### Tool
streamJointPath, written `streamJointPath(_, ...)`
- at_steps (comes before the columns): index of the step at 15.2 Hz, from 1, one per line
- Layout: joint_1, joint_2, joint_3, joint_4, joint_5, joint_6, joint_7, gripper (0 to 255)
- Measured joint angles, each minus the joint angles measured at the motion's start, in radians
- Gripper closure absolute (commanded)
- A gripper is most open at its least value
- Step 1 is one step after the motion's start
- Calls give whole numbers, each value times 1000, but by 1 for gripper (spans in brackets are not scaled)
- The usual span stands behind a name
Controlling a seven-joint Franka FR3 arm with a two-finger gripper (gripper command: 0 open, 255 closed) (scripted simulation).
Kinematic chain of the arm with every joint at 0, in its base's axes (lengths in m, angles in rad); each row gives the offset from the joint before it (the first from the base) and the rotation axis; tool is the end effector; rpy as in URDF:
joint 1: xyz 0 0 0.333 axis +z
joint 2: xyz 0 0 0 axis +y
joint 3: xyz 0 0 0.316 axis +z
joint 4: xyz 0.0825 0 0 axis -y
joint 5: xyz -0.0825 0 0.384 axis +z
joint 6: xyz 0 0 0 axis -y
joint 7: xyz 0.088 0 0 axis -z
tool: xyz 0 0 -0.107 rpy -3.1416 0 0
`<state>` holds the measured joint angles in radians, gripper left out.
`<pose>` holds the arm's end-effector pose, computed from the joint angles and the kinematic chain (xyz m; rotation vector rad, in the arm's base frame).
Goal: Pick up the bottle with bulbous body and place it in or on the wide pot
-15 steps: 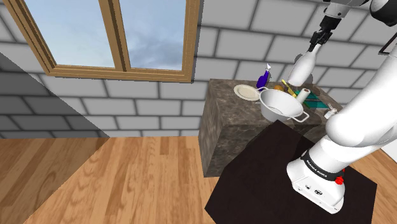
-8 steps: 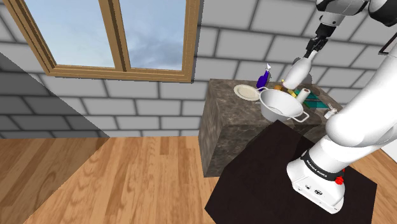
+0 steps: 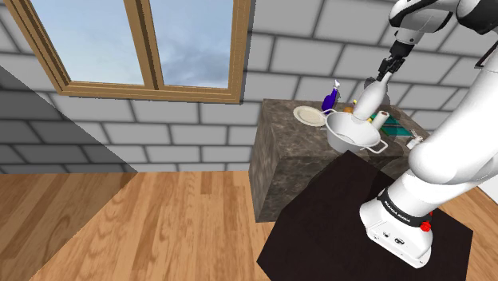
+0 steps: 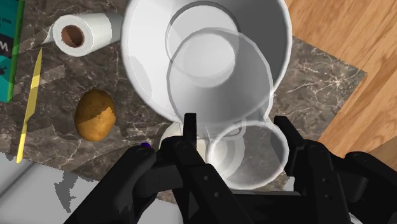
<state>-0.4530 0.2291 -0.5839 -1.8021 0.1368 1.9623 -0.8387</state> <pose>0.3353 -0.5101 0.4337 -3.0958 0.3767 0.0263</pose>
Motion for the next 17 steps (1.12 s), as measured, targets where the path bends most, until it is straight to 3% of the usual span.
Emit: streamJointPath(17, -15, 81, 21, -109, 59, 176, -40, 255)
